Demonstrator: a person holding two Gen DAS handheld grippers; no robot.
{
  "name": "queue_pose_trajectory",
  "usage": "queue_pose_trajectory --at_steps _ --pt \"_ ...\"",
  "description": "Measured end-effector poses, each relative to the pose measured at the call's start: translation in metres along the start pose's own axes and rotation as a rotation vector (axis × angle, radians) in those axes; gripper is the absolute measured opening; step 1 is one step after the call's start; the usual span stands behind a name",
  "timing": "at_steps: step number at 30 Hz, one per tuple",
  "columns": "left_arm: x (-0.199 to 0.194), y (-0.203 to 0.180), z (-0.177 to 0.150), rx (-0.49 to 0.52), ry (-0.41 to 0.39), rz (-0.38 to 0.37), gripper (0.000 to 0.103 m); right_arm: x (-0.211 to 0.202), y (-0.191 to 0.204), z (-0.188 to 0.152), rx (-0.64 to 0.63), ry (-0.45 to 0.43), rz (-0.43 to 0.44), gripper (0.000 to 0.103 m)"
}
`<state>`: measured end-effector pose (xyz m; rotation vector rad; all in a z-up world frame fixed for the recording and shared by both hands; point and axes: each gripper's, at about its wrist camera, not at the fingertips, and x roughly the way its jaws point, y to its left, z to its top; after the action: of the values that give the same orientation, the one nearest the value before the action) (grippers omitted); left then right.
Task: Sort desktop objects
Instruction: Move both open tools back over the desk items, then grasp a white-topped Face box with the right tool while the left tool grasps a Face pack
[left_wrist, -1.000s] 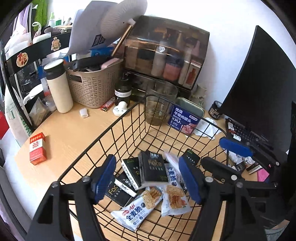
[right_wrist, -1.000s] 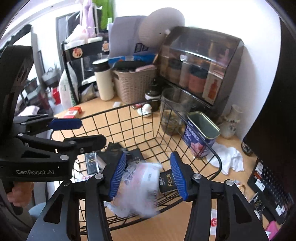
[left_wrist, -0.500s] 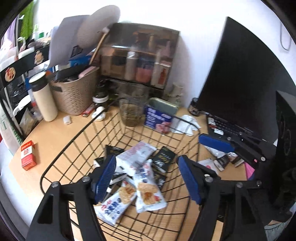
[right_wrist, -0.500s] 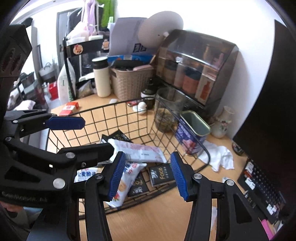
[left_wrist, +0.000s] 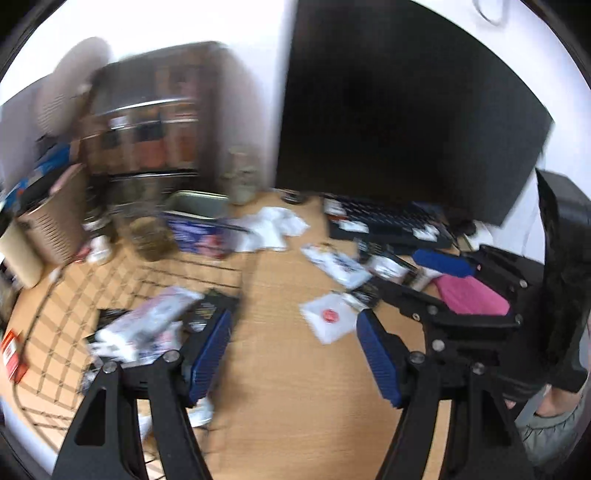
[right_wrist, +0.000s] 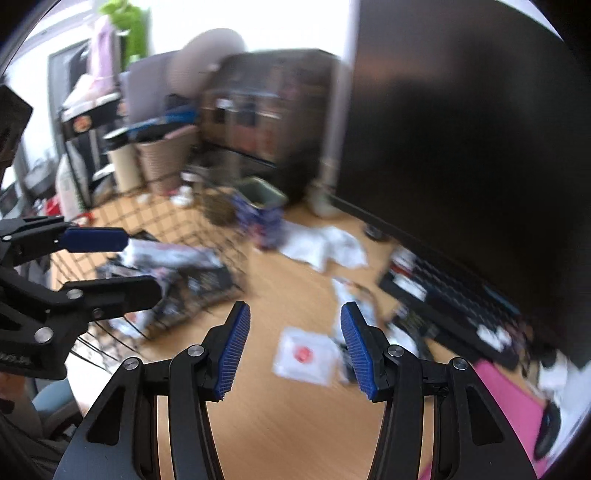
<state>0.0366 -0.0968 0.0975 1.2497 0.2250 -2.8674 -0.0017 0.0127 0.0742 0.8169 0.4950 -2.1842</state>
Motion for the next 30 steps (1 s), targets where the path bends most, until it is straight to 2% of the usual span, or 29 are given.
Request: queue_pose_trajectory --at_steps 2,5,11,15,20,30 --pt "0.016 -0.024 0.002 0.047 0.029 -0.040 0.074 -0.002 -0.021 -0.012 0.034 0.014 -0.026 0.050" --pt "0.043 -0.057 0.005 0.117 0.062 -0.060 0.074 -0.003 -0.047 -0.031 0.074 0.034 -0.061 0.050" --pt "0.105 -0.094 0.008 0.178 0.147 -0.091 0.074 0.004 -0.104 -0.066 0.178 0.081 -0.120 0.054" --pt "0.142 -0.104 0.005 0.212 0.204 -0.080 0.074 0.017 -0.132 -0.084 0.225 0.105 -0.121 0.060" --pt "0.178 -0.105 0.008 0.215 0.252 -0.063 0.074 0.043 -0.153 -0.094 0.250 0.146 -0.125 0.060" --pt "0.206 -0.101 0.014 0.245 0.278 -0.043 0.074 0.080 -0.162 -0.091 0.252 0.167 -0.092 0.060"
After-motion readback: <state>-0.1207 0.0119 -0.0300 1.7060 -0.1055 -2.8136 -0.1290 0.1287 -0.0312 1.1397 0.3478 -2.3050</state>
